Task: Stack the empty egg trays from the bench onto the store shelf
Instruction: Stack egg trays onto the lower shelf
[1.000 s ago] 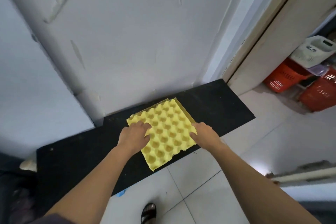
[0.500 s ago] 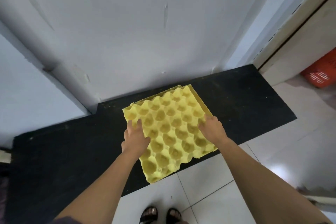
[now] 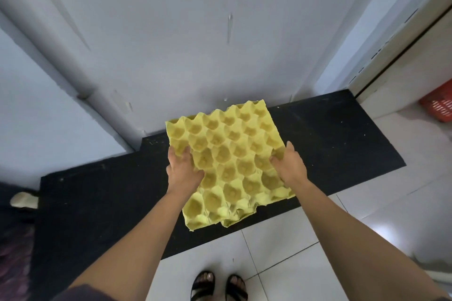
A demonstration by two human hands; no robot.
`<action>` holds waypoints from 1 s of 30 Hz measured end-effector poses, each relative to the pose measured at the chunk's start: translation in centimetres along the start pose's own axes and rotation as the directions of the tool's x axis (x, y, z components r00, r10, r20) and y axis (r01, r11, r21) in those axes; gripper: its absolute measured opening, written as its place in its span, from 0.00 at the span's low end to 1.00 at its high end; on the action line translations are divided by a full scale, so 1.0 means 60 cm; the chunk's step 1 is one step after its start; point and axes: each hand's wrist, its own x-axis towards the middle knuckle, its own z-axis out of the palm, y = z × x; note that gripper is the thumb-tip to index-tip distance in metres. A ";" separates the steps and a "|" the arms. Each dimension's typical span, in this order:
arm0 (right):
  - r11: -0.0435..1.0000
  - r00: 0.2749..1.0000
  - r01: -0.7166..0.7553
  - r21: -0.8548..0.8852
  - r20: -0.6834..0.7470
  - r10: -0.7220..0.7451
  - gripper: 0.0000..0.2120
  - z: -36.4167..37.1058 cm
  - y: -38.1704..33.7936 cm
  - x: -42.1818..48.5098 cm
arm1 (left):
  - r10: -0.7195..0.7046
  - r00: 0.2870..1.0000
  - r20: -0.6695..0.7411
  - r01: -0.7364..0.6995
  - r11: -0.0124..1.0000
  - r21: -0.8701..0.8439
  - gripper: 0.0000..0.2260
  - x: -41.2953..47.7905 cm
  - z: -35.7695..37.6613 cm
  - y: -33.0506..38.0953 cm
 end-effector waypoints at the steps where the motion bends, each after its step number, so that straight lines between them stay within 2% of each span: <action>1: 1.000 1.000 -0.008 0.017 0.010 0.008 0.28 -0.017 -0.010 -0.008 | 0.012 1.000 -0.017 -0.012 1.000 -0.001 0.35 -0.005 -0.020 0.010; 3: 0.999 0.999 0.007 0.037 0.042 -0.009 0.22 -0.052 -0.031 -0.028 | 0.031 0.999 -0.044 -0.031 1.000 -0.001 0.34 -0.017 -0.060 0.030; 9: 0.984 0.986 0.051 0.172 0.150 -0.077 0.17 -0.158 -0.096 -0.093 | 0.064 0.995 -0.075 -0.064 0.998 0.002 0.30 -0.055 -0.196 0.079; 12: 0.962 0.988 0.123 0.245 0.063 -0.142 0.13 -0.198 -0.128 -0.124 | 0.129 0.987 -0.094 -0.131 0.991 -0.012 0.27 -0.069 -0.258 0.096; 15: 0.935 0.983 0.180 0.306 -0.038 -0.177 0.19 -0.223 -0.159 -0.160 | 0.197 0.973 -0.123 -0.197 0.980 0.011 0.27 -0.088 -0.306 0.109; 19: 0.913 0.971 0.236 0.332 -0.100 -0.215 0.22 -0.245 -0.193 -0.208 | 0.220 0.958 -0.186 -0.187 0.966 0.180 0.27 -0.136 -0.357 0.112; 22: 0.889 0.961 0.273 0.368 -0.135 -0.240 0.21 -0.250 -0.209 -0.247 | 0.427 0.883 -0.196 -0.338 0.867 0.367 0.23 -0.196 -0.378 0.101; 25: 0.849 0.957 0.289 0.443 -0.152 -0.246 0.20 -0.246 -0.223 -0.299 | 0.604 0.791 -0.099 -0.482 0.714 0.508 0.24 -0.281 -0.396 0.078; 27: 0.818 0.951 0.308 0.486 -0.143 -0.273 0.19 -0.240 -0.232 -0.343 | 0.646 0.763 -0.018 -0.517 0.628 0.582 0.29 -0.346 -0.407 0.052; 30: 0.785 0.932 0.353 0.509 -0.124 -0.339 0.20 -0.224 -0.247 -0.410 | 0.635 0.772 0.040 -0.470 0.527 0.708 0.32 -0.433 -0.421 0.001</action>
